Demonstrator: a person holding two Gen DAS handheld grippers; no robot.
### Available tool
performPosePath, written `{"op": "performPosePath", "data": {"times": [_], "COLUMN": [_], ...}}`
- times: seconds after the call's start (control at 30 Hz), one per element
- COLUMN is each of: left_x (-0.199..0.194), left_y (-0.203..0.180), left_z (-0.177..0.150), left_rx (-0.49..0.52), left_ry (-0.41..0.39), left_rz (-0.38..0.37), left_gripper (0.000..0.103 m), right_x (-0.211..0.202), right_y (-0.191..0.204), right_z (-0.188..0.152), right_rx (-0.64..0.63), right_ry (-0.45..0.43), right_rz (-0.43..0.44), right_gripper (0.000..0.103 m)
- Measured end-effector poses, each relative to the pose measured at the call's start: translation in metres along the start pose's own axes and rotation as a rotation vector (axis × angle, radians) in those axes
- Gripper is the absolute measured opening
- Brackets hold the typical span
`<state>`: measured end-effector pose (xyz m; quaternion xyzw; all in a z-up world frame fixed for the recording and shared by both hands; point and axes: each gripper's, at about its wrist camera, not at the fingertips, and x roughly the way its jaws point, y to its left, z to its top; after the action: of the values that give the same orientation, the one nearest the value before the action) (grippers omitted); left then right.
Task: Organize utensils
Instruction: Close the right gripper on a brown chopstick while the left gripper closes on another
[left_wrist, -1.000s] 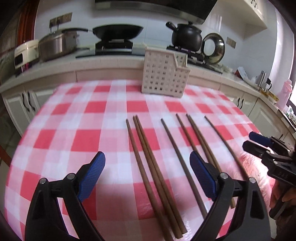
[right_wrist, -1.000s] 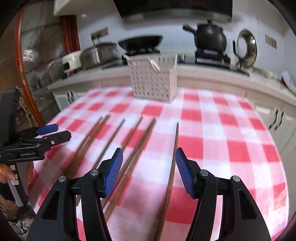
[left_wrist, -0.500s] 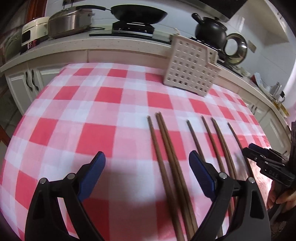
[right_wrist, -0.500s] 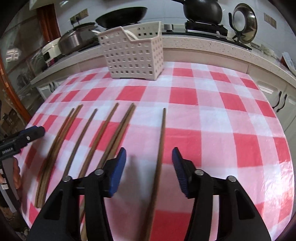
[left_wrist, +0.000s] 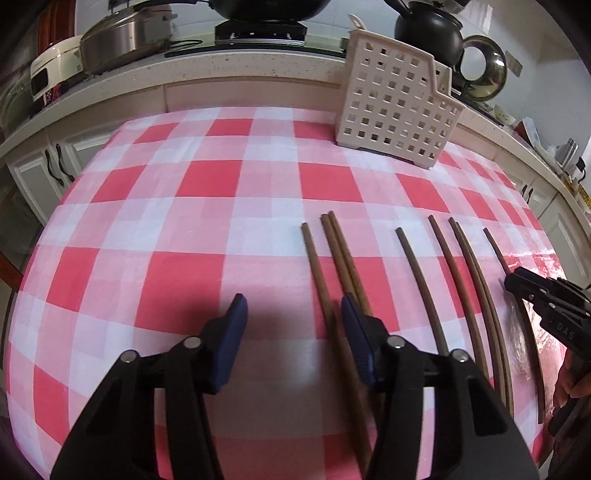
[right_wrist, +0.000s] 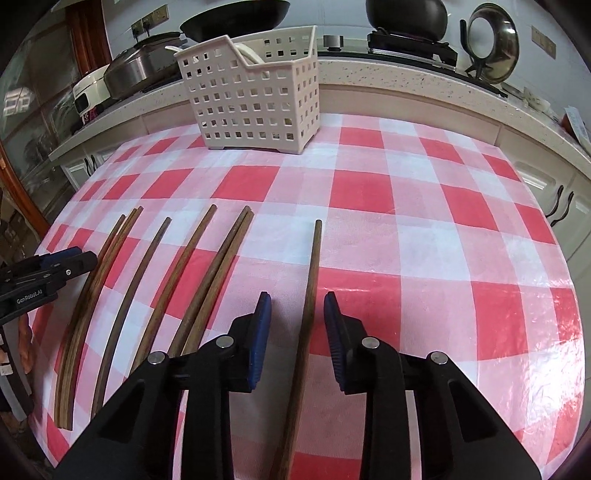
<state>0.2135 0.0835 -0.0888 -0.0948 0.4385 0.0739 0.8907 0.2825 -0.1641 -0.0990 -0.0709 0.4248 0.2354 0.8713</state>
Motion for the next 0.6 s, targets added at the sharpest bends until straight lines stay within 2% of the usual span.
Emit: {"op": "performPosePath", "data": {"times": [0.3,0.43,0.6], "left_x": [0.004,0.005,0.004], "left_y": [-0.012,-0.017,-0.019], "left_z": [0.002,0.0,-0.002], "left_rx": [0.008,0.03,0.047], "left_ry": [-0.005,-0.013,-0.023], "left_rz": [0.011,0.036,0.055], "left_gripper": [0.029,0.027,0.014], "right_x": [0.007,0.009,0.01], "right_y": [0.0,0.005,0.009], "right_z": [0.007,0.009,0.009], "right_rx": [-0.02,-0.056,-0.072], "right_ry": [0.006,0.012,0.009], "right_rz": [0.004,-0.024,-0.051], "right_gripper": [0.023,0.021,0.017]}}
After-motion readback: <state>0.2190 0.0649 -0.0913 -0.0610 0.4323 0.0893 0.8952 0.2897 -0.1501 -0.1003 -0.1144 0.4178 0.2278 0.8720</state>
